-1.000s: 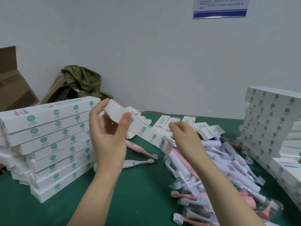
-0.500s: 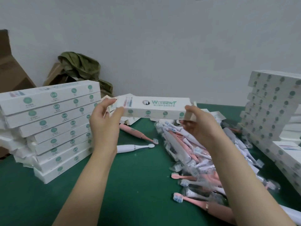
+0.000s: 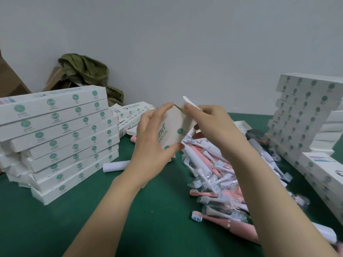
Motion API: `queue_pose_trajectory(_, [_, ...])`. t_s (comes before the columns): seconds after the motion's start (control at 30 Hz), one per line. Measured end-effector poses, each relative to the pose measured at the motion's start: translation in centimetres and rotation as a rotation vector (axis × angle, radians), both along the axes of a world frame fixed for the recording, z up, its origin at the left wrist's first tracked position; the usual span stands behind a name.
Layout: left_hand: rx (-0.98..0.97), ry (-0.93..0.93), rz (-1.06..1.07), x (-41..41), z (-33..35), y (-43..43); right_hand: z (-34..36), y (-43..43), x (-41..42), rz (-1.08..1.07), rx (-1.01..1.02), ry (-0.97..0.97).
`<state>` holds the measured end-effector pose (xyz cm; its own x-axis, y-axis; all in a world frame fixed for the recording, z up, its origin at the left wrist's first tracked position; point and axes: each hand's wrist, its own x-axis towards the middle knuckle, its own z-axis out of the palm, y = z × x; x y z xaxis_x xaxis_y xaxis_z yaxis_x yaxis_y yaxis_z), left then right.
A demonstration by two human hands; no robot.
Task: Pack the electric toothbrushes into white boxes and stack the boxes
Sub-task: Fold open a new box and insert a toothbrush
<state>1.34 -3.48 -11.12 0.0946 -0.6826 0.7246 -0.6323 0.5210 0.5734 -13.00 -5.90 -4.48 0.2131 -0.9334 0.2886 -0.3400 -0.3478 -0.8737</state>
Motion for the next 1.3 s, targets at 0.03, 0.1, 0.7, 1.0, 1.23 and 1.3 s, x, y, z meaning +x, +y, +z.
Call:
queue_pose_trajectory(0.03, [-0.010, -0.055, -0.012, 0.0, -0.1, 0.0, 0.1, -0.2, -0.1, 0.007, 0.103, -0.087])
queue_pose_trajectory(0.1, [-0.006, -0.145, -0.017, -0.2, -0.3, -0.1, 0.3, -0.2, -0.4, 0.073, 0.302, -0.308])
queue_pose_trajectory(0.7, [0.095, 0.332, -0.237, -0.1, 2.8, 1.7, 0.9, 0.2, -1.7, 0.353, 0.150, -0.206])
queue_pose_trajectory(1.0, [0.005, 0.022, -0.028, -0.1, 2.6, 2.1, -0.1, -0.6, -1.2, 0.404, 0.219, -0.263])
queue_pose_trajectory(1.23, [-0.045, -0.081, 0.129, 0.1, 1.6, 1.0, -1.5, -2.2, -1.0, 0.395, 0.334, -0.519])
queue_pose_trajectory(1.3, [-0.073, -0.041, 0.209, 0.5, 1.4, 0.9, -2.8, -3.5, -1.4, 0.161, 0.334, -0.540])
